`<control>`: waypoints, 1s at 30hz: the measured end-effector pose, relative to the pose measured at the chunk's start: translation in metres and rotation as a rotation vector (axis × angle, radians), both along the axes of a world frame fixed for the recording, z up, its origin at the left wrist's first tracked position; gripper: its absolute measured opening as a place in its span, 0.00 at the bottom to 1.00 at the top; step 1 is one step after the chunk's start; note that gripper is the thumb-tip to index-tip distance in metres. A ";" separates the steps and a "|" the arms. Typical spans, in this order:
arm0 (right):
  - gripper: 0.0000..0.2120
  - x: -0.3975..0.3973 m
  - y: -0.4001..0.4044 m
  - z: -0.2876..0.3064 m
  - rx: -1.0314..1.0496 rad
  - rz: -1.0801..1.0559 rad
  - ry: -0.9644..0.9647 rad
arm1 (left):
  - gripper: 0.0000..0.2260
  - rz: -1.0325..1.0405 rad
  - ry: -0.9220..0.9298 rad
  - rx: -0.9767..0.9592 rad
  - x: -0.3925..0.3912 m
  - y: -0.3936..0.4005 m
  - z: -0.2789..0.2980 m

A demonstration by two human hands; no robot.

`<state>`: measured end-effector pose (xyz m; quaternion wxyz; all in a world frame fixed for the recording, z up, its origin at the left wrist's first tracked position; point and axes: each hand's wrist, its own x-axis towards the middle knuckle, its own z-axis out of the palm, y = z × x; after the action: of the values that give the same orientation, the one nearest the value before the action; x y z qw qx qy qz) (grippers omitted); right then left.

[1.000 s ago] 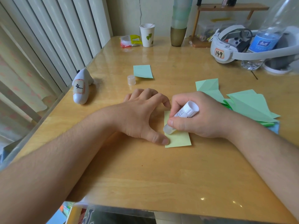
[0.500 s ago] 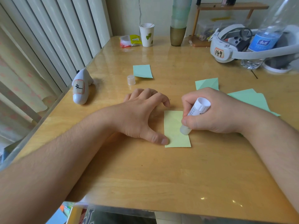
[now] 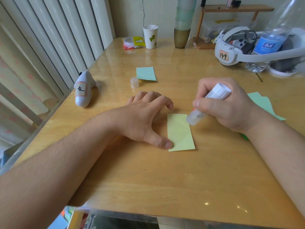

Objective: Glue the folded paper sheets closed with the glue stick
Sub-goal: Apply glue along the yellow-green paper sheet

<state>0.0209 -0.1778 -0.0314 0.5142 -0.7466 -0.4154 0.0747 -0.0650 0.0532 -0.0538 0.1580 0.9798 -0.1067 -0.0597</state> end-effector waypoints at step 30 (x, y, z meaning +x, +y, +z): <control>0.14 -0.042 0.017 -0.025 -0.095 -0.257 0.016 | 0.46 0.050 0.020 -0.014 0.000 0.001 -0.002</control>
<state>-0.0215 -0.1612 -0.0561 0.4869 -0.8165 -0.3083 0.0336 -0.0647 0.0545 -0.0554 0.1672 0.9804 -0.0811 -0.0649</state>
